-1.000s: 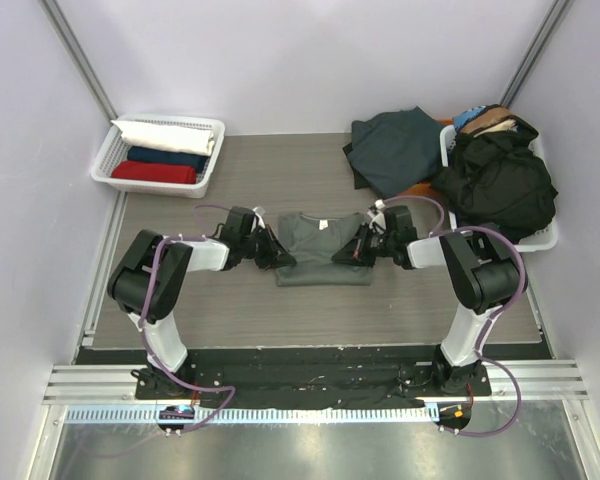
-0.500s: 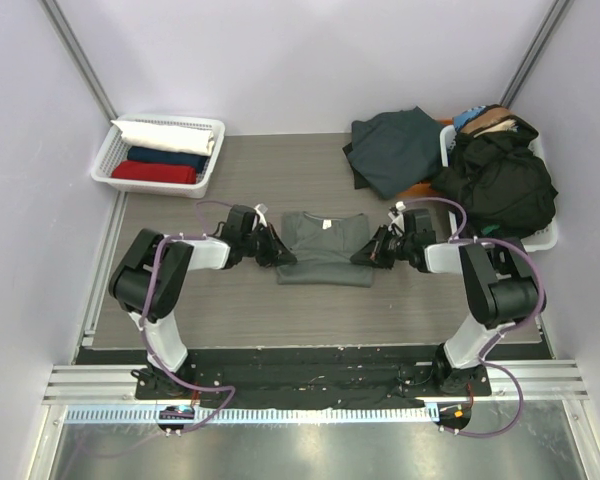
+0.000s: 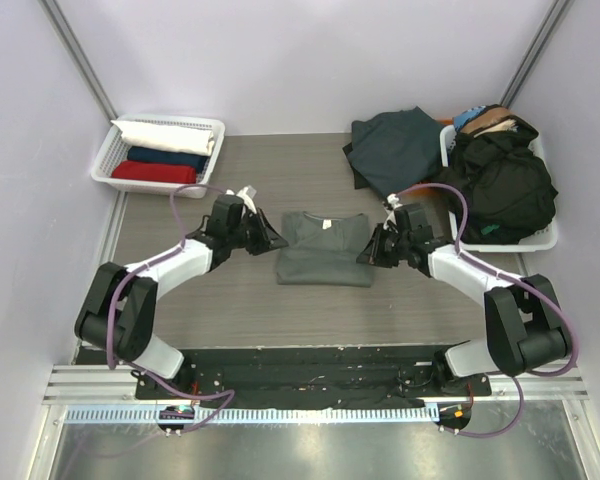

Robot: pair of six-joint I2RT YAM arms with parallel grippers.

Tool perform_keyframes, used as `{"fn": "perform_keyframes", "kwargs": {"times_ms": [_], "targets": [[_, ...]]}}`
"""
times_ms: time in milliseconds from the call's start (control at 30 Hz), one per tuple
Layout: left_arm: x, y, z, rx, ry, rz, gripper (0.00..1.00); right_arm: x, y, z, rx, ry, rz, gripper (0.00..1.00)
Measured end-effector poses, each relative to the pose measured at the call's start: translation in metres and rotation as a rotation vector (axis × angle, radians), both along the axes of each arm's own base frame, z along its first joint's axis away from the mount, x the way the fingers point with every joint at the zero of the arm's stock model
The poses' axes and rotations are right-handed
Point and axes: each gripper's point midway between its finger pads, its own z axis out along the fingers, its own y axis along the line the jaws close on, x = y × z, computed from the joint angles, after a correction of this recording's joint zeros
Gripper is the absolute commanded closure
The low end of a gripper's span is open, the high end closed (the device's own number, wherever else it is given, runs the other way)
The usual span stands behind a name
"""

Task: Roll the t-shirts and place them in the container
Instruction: Roll the T-shirt to the center of the board.

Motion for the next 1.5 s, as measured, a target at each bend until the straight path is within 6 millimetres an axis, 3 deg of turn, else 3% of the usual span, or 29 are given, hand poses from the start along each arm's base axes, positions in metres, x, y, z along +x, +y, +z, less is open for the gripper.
{"fn": "perform_keyframes", "kwargs": {"times_ms": [333,467,667,767,900,967,1067,1100,1267,1367,1500], "targets": [[-0.014,-0.001,-0.063,0.086,0.141,-0.007,1.00,-0.004,0.008,-0.032,-0.194,0.054,0.036,0.99],[-0.007,0.000,-0.081,0.127,0.180,0.005,1.00,-0.003,0.016,-0.040,-0.260,0.047,0.052,0.99],[0.038,-0.016,-0.078,0.146,0.116,-0.017,1.00,-0.021,0.039,-0.039,-0.308,0.017,0.102,0.99],[0.060,-0.026,-0.078,0.136,0.082,-0.055,1.00,-0.046,0.056,-0.039,-0.312,0.024,0.151,0.99],[0.094,-0.055,-0.076,0.072,0.035,-0.163,1.00,-0.085,0.093,-0.038,-0.307,0.030,0.250,0.99],[0.104,-0.066,-0.076,0.045,0.015,-0.201,0.99,-0.097,0.109,-0.037,-0.309,0.034,0.286,0.93],[0.105,-0.073,-0.075,0.019,0.007,-0.243,0.94,-0.101,0.123,-0.029,-0.315,0.029,0.296,0.89],[0.104,-0.074,-0.074,0.015,0.006,-0.252,0.87,-0.098,0.124,-0.025,-0.318,0.022,0.284,0.87],[0.103,-0.075,-0.063,-0.003,-0.007,-0.268,0.74,-0.074,0.124,0.004,-0.360,-0.044,0.215,0.63],[0.099,-0.065,-0.043,-0.001,-0.029,-0.245,0.67,-0.066,0.123,0.021,-0.400,-0.086,0.193,0.54],[0.086,-0.033,-0.009,0.000,-0.056,-0.150,0.65,-0.067,0.133,0.039,-0.475,-0.131,0.205,0.48]]}}
